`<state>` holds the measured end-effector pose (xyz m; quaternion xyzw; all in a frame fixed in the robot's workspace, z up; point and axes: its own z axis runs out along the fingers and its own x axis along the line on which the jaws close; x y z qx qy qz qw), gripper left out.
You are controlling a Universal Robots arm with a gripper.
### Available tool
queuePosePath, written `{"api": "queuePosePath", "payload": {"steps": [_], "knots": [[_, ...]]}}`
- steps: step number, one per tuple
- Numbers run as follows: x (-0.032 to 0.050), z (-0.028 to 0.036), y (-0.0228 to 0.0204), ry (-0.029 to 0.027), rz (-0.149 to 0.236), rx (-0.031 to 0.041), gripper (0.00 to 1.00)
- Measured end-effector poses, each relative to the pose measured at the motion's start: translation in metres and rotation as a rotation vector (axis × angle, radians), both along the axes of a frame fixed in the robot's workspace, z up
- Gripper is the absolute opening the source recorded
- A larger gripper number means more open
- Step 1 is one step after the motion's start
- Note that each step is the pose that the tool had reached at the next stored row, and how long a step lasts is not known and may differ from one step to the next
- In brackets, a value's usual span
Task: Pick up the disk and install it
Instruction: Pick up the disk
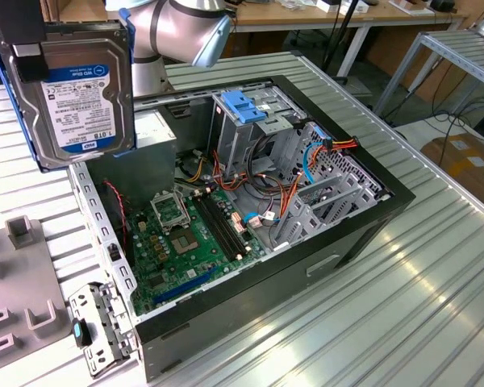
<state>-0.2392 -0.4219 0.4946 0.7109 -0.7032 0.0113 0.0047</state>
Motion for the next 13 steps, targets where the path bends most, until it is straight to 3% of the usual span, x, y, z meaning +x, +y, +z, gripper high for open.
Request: {"api": "queuePosePath", "payload": {"steps": [13], "knots": [[0.0175, -0.0018, -0.0028, 0.0, 0.0, -0.0001, 0.37]]}}
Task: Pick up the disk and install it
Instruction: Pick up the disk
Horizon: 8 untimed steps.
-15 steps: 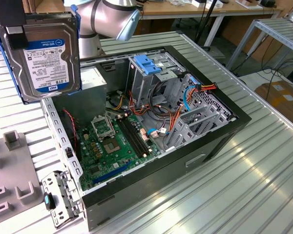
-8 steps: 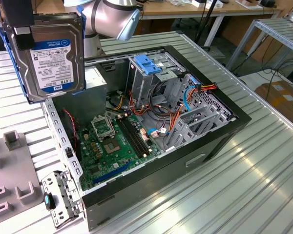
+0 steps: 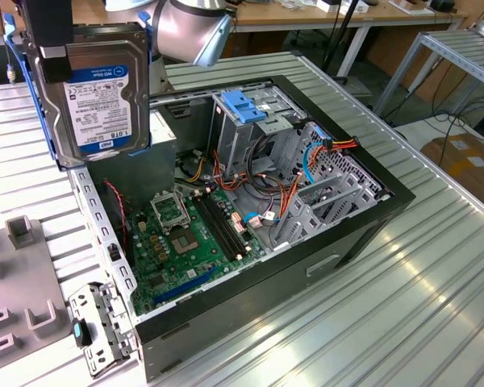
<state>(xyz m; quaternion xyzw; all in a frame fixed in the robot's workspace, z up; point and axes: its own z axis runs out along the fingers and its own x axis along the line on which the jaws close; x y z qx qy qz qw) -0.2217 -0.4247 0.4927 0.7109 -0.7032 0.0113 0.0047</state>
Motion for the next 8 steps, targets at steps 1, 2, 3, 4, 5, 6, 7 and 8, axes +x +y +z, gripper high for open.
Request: {"api": "queuePosePath", "payload": {"steps": [1, 2, 3, 4, 5, 6, 7, 8], "knots": [[0.001, -0.0001, -0.0002, 0.0, 0.0, 0.0, 0.37], [0.0029, -0.0003, -0.0003, 0.0, 0.0, 0.0, 0.37], [0.0048, -0.0005, -0.0006, 0.0, 0.0, 0.0, 0.37], [0.0066, -0.0007, -0.0008, 0.0001, 0.0, 0.0, 0.37], [0.0083, -0.0009, -0.001, 0.0, 0.0, 0.0001, 0.37], [0.01, -0.001, -0.0012, 0.0001, 0.0, 0.0, 0.37], [0.0115, -0.0012, -0.0015, 0.0, 0.0, 0.0, 0.37], [0.0125, -0.0014, -0.0016, -0.0001, 0.0, 0.0001, 0.37]]}}
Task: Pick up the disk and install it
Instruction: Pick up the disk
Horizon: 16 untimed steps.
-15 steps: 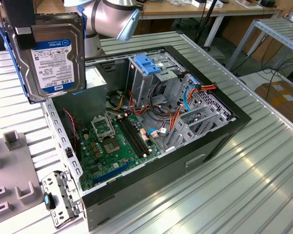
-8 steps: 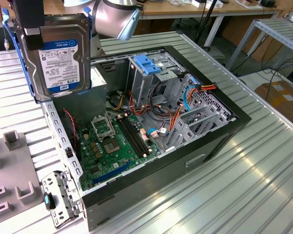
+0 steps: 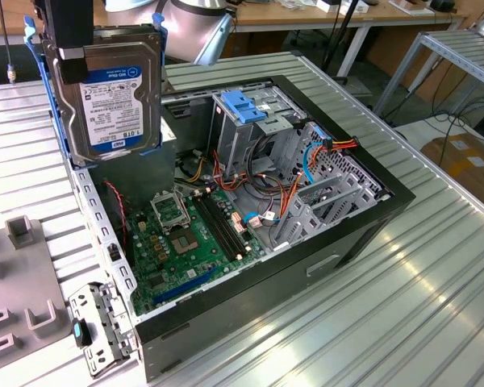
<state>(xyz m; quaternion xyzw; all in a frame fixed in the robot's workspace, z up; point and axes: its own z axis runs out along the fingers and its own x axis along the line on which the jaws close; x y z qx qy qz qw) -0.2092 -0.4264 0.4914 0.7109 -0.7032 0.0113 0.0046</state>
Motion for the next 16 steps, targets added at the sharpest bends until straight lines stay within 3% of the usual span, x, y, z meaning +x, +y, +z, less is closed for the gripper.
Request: {"api": "queuePosePath", "payload": {"steps": [16], "knots": [[0.0171, -0.002, -0.001, 0.0, 0.0, 0.0, 0.37]]}}
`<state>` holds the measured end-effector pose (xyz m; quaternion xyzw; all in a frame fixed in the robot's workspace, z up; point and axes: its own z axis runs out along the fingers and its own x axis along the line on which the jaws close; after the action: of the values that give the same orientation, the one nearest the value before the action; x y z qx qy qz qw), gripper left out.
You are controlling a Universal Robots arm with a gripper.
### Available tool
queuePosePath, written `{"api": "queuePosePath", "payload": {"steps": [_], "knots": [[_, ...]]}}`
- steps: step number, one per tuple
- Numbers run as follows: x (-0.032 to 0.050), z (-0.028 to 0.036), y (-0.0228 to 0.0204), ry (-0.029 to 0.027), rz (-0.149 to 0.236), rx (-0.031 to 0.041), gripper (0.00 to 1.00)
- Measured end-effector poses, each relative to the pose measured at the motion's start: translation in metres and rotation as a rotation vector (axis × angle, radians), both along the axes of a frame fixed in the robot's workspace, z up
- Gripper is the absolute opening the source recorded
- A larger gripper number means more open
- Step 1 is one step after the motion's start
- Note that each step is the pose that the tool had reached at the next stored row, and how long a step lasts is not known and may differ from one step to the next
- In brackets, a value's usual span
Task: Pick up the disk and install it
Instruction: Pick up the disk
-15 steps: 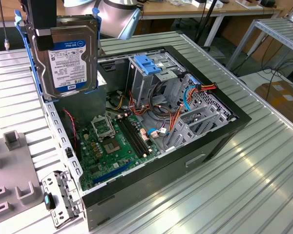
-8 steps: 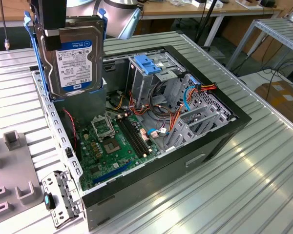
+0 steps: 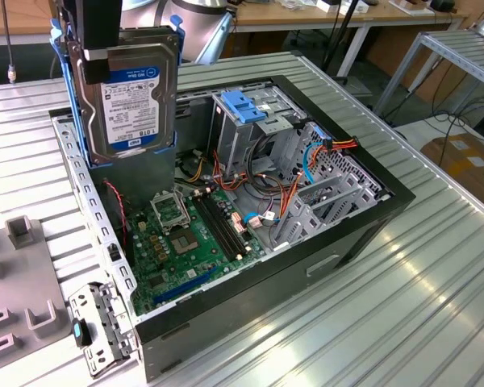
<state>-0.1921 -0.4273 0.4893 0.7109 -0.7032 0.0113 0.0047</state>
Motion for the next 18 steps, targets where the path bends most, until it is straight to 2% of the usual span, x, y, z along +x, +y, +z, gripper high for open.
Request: {"api": "queuePosePath", "payload": {"steps": [12, 15, 18], "knots": [[0.0008, 0.0, 0.0, 0.0, 0.0, 0.0, 0.37], [0.0084, -0.0004, -0.0019, 0.0001, 0.0, -0.0001, 0.37], [0.0102, -0.0005, -0.0022, 0.0001, 0.0, 0.0, 0.37]]}}
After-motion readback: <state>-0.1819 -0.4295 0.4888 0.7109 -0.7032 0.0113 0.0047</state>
